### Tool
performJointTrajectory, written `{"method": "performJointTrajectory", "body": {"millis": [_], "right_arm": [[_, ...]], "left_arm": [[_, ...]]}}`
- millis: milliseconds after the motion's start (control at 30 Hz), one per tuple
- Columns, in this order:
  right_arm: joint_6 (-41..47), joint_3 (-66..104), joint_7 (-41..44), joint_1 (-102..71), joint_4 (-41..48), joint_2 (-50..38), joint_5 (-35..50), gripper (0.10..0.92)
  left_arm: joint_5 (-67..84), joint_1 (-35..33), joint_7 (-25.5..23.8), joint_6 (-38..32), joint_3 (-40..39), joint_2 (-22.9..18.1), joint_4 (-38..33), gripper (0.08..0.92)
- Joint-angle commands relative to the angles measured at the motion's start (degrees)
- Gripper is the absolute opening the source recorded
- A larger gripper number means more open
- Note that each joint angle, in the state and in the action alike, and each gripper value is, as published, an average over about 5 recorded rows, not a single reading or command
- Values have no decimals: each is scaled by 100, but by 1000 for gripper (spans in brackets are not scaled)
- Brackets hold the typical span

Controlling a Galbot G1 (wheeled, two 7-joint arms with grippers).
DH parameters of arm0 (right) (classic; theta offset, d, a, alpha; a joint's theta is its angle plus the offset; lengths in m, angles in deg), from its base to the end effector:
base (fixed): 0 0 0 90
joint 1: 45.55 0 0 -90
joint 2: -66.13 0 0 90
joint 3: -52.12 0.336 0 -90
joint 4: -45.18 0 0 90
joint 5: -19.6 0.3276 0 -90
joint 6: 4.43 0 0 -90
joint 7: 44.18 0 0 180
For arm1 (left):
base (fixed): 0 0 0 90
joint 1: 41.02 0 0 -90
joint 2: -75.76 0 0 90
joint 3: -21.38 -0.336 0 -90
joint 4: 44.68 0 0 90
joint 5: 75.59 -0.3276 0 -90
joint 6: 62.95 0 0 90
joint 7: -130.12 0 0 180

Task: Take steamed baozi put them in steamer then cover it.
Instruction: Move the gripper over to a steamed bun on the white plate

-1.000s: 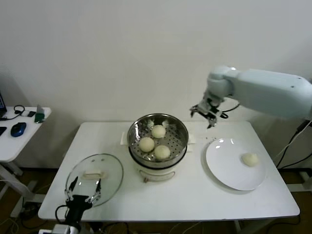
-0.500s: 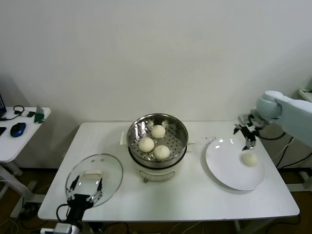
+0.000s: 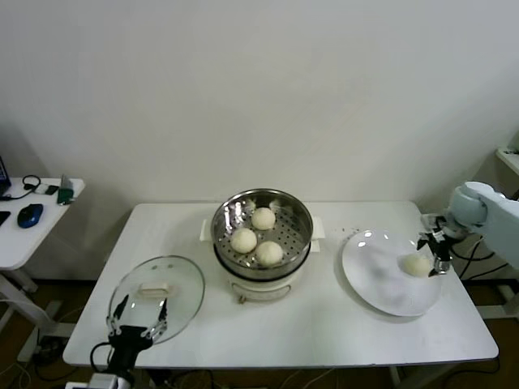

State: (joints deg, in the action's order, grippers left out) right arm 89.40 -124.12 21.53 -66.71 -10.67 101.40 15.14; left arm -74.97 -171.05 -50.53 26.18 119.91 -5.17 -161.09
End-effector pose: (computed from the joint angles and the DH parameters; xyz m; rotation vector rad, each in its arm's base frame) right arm 0.4924 -0.2683 -0.1715 1.0918 -1.2631 1.2922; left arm 0.1057 0.0730 -0.3253 0.0385 -2.9159 -0.2971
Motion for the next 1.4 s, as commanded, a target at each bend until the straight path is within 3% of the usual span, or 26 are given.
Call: {"method": "performJointTrajectory", "body": {"millis": [33, 700, 1400], "right_arm": [[-354, 1054, 87, -669, 1016, 456, -643, 823], [-912, 1333, 47, -675, 2120, 1407, -1405, 823], [-1084, 1555, 51, -779, 2455, 1607, -1730, 808]], "left_arm": [[-46, 10, 20, 42, -8, -2, 19, 823], [-129, 54, 23, 80, -22, -18, 81, 823], [-144, 38, 25, 72, -14, -32, 85, 823]]}}
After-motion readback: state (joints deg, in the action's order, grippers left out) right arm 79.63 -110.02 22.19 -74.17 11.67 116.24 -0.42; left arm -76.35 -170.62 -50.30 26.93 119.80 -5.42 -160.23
